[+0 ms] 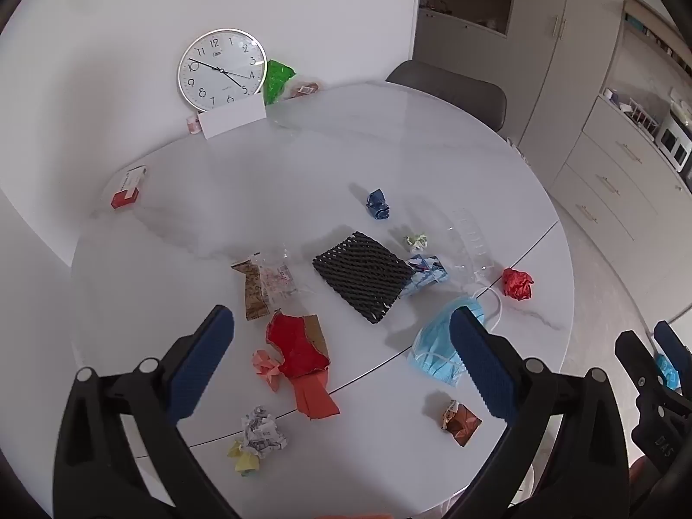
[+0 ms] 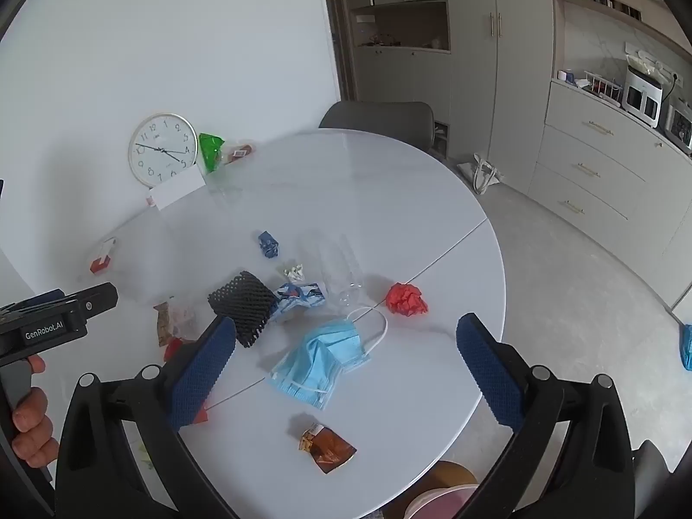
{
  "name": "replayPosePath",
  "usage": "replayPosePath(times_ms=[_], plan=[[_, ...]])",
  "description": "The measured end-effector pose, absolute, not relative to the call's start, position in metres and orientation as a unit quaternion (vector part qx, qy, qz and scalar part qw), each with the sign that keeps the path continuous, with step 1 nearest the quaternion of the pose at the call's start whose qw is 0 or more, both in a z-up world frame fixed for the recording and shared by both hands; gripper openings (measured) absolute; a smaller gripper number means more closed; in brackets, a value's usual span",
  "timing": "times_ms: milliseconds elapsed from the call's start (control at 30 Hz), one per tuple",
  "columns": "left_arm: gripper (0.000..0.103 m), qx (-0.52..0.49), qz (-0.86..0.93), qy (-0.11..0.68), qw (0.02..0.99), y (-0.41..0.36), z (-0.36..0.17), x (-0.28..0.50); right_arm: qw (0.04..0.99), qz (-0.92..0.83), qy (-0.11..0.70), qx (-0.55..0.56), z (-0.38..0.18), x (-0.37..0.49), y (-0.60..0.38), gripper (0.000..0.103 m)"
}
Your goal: Collect trash
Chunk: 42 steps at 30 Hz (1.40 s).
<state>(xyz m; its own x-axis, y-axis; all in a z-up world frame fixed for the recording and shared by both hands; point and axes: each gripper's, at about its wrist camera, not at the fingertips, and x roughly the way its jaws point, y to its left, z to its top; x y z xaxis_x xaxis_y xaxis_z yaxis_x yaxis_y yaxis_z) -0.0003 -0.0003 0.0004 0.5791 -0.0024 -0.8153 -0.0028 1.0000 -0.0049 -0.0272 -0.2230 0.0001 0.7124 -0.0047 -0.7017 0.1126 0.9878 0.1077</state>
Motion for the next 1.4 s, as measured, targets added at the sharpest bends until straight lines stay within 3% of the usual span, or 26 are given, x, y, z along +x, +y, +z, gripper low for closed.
replayPosePath(times_ms=[1400], plan=[[0.096,-0.001,-0.003,0.466,0.885,0.004,-0.003,-0.006,0.921,-0.026,0.383,0.067,0.000,-0.027,-0.207,0.101]])
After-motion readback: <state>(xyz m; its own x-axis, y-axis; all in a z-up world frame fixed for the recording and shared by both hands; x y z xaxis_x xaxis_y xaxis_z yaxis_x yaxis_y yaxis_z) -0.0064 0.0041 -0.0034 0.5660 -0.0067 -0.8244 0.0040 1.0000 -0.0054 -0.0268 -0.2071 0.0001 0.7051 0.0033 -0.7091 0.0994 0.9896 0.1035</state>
